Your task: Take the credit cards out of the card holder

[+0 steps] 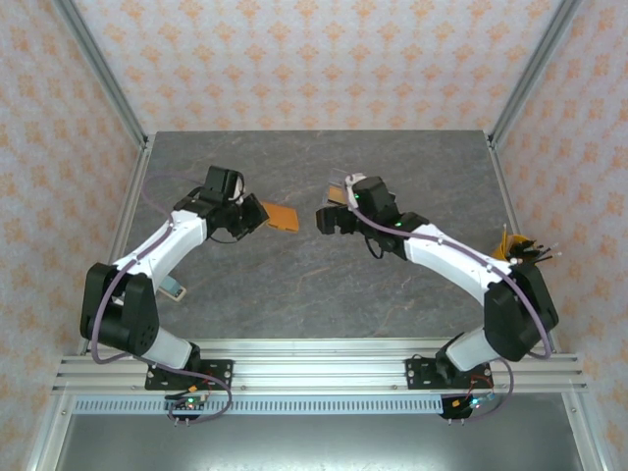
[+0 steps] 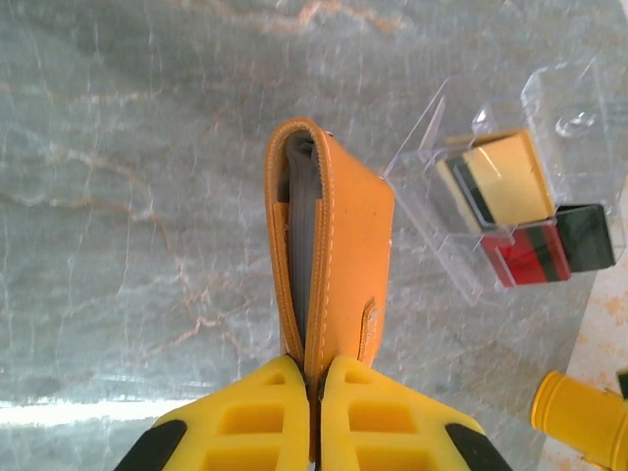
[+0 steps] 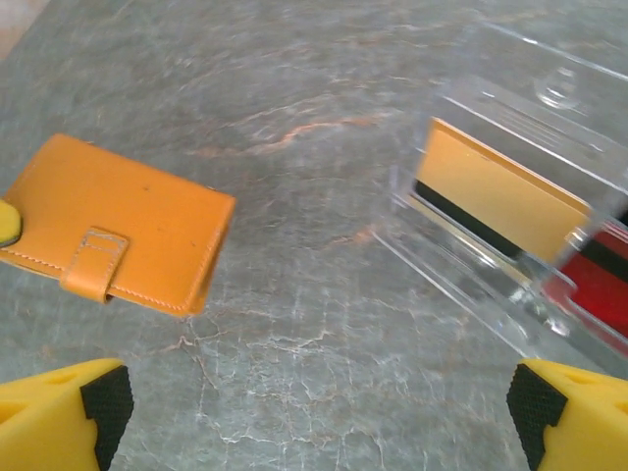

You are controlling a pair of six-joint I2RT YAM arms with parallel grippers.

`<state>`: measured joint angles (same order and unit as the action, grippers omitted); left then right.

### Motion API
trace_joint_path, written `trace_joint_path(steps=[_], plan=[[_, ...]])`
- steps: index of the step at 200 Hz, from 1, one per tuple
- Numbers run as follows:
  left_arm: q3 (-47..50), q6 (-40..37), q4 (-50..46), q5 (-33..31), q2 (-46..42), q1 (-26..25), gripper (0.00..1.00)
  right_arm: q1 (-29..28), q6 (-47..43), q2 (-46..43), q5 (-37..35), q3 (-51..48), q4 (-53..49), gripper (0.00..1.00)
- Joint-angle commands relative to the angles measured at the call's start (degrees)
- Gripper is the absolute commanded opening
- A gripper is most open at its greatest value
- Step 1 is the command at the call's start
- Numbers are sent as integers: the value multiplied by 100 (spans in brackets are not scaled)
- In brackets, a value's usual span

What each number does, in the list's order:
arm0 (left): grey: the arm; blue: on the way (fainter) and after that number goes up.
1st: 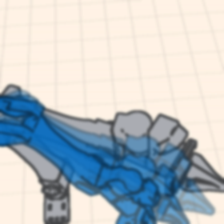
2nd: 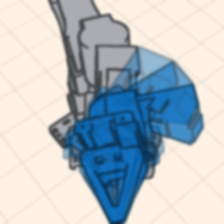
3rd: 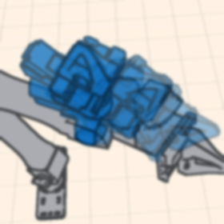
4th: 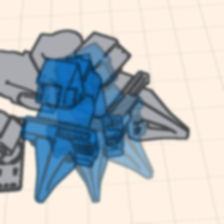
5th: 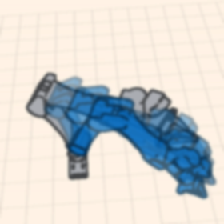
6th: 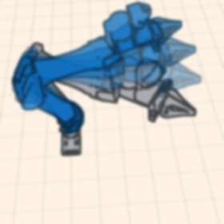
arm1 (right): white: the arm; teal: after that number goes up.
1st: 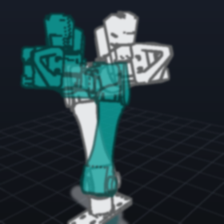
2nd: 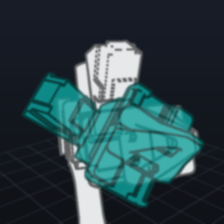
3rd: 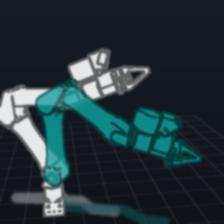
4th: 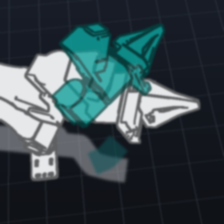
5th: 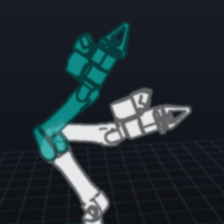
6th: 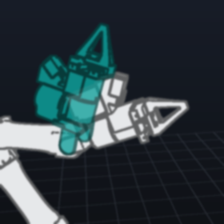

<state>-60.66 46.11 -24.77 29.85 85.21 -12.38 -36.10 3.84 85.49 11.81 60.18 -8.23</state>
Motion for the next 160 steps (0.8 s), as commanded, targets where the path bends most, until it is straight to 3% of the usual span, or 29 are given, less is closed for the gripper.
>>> trace_joint_path(steps=[1, 35, 80, 160], plan=[[154, 219, 31, 74, -131, -46, 7, -258, -1314, 504, -44, 429, 315, 94], [236, 453, 152, 54, -218, -99, 7, -627, -2676, 1215, 56, 741, 306, 76], [385, 916, 432, -31, -276, -110, 6, -889, -3352, 1488, 558, 191, 1504, 77], [265, 953, 167, 6, -222, -141, 7, -1215, -4281, 2476, -140, -31, 3411, 72]])
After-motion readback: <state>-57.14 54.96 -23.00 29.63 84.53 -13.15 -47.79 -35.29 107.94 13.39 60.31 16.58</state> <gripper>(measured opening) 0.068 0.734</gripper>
